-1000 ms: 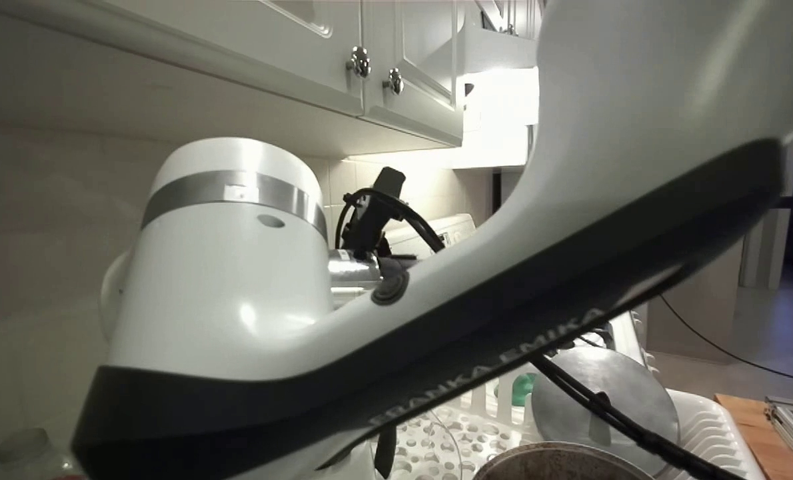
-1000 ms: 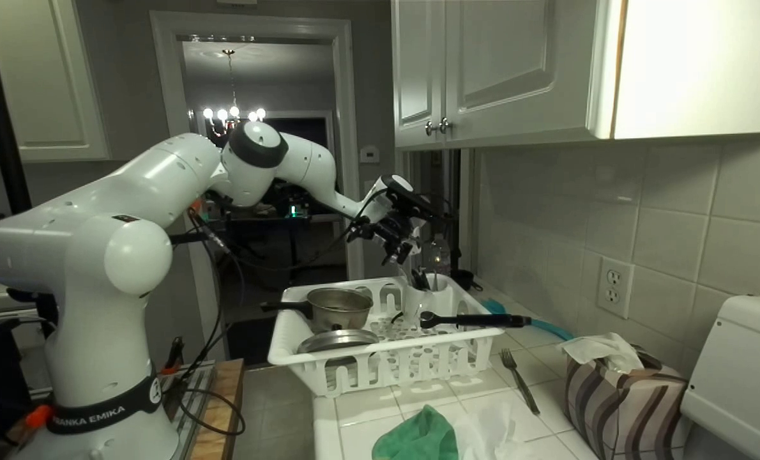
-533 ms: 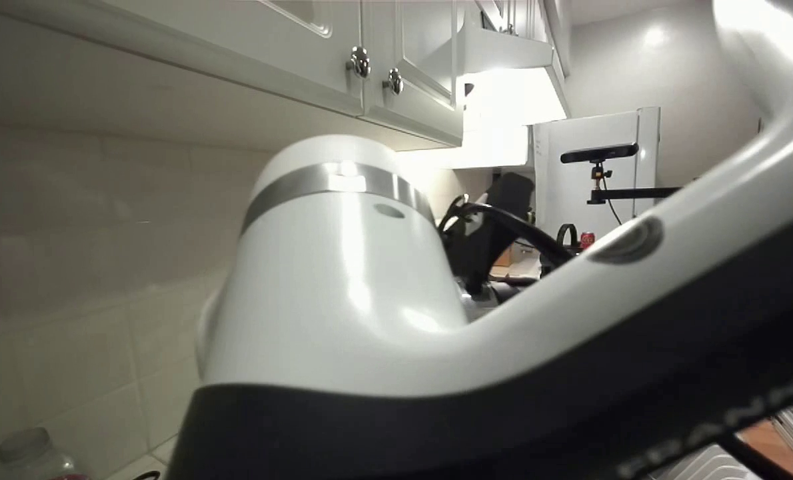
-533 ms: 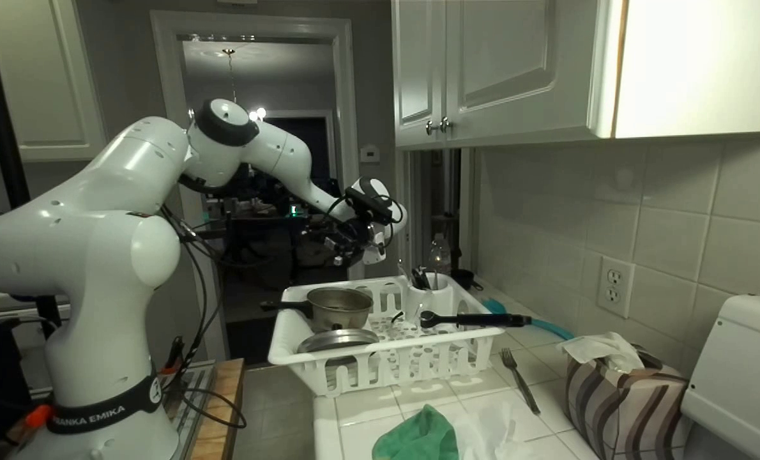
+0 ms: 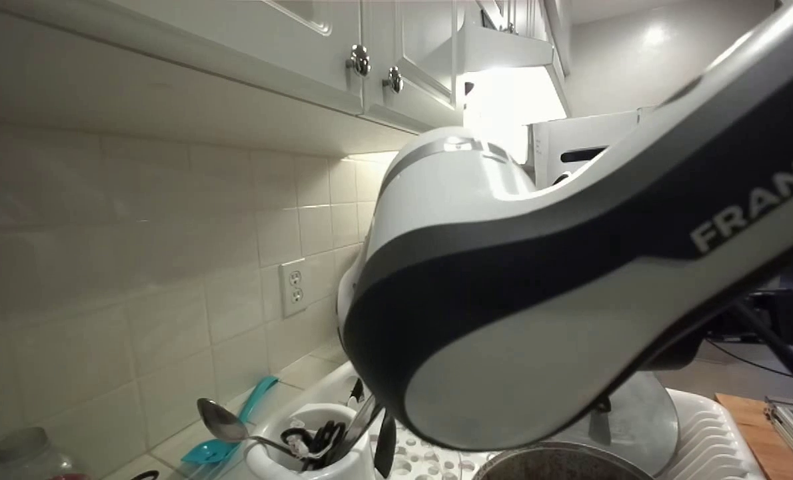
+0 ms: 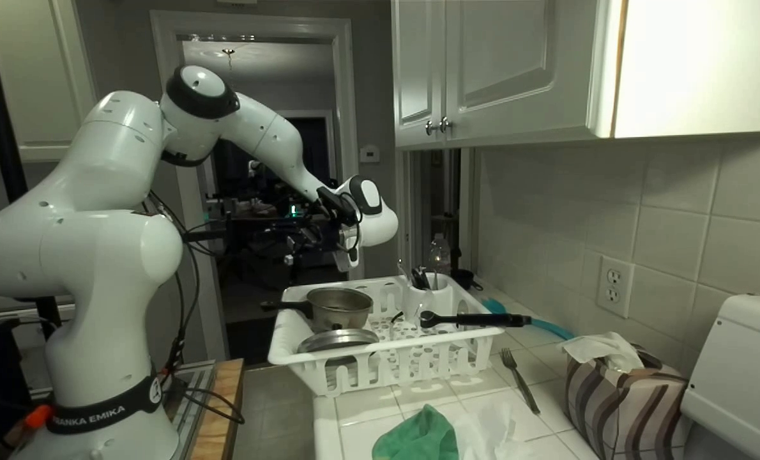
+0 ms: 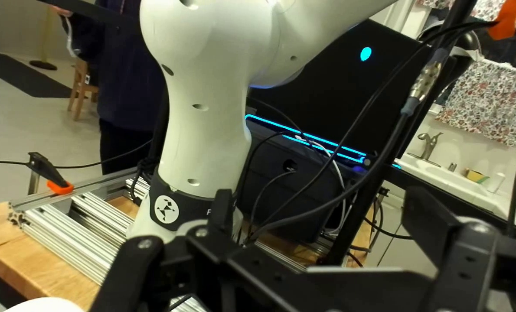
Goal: Place the silver spoon from the counter on the dishrack.
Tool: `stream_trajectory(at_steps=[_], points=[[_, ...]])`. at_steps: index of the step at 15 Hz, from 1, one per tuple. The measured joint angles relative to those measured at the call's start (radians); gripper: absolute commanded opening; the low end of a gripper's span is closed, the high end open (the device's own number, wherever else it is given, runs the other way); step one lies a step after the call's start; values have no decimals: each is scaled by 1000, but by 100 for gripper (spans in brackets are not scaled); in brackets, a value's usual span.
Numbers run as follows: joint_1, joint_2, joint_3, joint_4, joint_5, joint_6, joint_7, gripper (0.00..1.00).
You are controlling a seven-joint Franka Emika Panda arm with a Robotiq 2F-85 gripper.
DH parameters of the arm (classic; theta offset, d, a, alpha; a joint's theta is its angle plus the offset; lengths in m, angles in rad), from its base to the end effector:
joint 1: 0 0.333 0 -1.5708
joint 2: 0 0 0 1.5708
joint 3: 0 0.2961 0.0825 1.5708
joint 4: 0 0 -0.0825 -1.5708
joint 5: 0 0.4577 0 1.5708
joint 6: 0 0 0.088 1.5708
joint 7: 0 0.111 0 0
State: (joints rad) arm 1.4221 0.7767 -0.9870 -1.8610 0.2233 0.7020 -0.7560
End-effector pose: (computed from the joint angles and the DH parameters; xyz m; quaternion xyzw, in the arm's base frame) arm 0.4220 0.2325 0.2172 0.6635 0.2505 -0.7036 0.0454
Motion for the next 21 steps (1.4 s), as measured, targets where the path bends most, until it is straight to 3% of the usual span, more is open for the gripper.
stream_trajectory(at_steps=[2,5,9,10,18,21], points=[[-78,-57,106,9,-10,16,96,100],[-272,-154,314,28,-21,35,297,100],[-494,-302,509,0,-14,40,573,100],[-506,-338,517,-13,2,49,626,100],[-323,-576,483,-171,38,172,1050,100],[-260,-695,433,-247,36,179,1264,100]])
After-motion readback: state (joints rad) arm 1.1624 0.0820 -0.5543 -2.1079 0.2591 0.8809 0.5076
